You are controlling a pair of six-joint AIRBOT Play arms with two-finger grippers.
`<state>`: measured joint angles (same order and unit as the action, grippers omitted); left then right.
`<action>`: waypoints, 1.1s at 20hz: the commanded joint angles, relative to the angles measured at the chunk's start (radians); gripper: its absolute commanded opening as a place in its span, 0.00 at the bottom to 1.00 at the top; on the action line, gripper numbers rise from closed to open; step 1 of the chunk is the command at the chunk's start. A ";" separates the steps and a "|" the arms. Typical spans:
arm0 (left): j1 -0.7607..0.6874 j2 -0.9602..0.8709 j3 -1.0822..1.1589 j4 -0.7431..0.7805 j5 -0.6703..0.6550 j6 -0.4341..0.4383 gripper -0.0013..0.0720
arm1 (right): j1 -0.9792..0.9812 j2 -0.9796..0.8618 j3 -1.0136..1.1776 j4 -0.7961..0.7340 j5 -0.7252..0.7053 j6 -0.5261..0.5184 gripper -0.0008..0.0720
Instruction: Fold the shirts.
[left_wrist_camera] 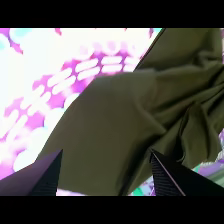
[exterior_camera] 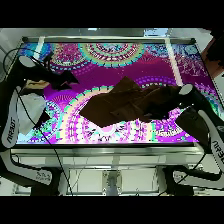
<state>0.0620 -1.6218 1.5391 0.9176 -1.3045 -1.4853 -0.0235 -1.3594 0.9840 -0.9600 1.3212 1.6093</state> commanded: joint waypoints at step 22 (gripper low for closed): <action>0.006 0.000 -0.093 -0.110 0.034 0.084 0.87 | -0.006 0.476 -0.771 0.818 -0.813 -0.054 0.54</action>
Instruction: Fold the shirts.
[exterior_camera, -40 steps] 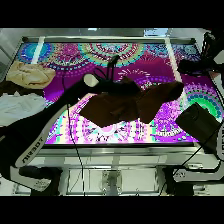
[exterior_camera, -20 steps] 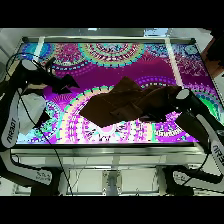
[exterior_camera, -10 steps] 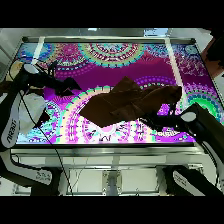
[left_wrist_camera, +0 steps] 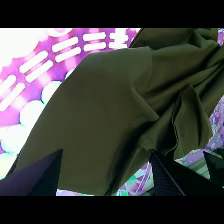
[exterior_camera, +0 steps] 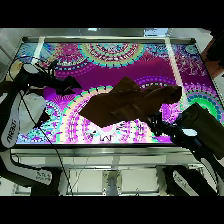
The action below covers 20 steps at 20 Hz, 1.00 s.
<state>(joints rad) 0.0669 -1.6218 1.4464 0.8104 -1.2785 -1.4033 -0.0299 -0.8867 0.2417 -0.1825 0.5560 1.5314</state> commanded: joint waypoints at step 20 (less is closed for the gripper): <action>0.001 0.000 0.000 -0.010 0.028 0.001 0.87 | 0.001 -0.134 -0.048 0.408 -0.083 -0.283 0.52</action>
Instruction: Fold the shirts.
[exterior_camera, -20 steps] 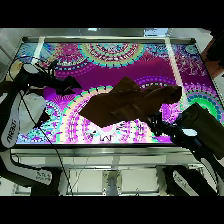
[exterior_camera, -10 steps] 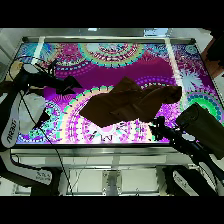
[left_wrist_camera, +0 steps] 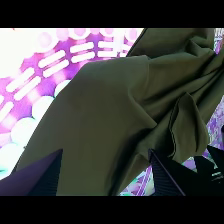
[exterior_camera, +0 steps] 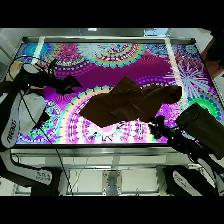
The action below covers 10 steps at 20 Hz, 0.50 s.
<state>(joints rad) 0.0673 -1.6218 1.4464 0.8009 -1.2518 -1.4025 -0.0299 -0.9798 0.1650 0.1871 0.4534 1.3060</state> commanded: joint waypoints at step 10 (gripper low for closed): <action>0.001 0.000 -0.012 0.022 0.013 -0.271 0.87 | -0.001 -0.123 0.111 -0.029 0.008 -0.134 0.05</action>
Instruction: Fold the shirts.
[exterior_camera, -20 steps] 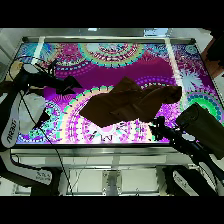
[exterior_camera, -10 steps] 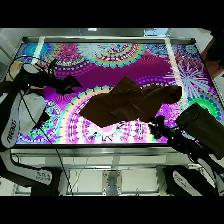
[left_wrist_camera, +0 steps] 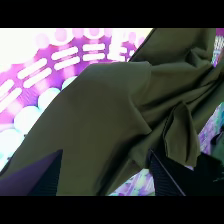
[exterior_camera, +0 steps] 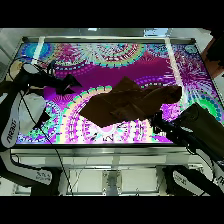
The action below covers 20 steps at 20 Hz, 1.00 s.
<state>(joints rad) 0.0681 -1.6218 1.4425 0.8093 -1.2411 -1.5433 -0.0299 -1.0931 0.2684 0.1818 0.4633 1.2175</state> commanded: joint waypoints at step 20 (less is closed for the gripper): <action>-0.043 -0.081 -0.354 -0.041 0.143 0.080 0.78 | 0.000 -0.008 0.008 0.101 0.272 -0.225 0.05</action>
<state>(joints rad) 0.0406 -1.6726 1.0924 0.7956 -1.1160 -1.4914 -0.0299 -1.1015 0.2756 0.2306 0.6933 1.0370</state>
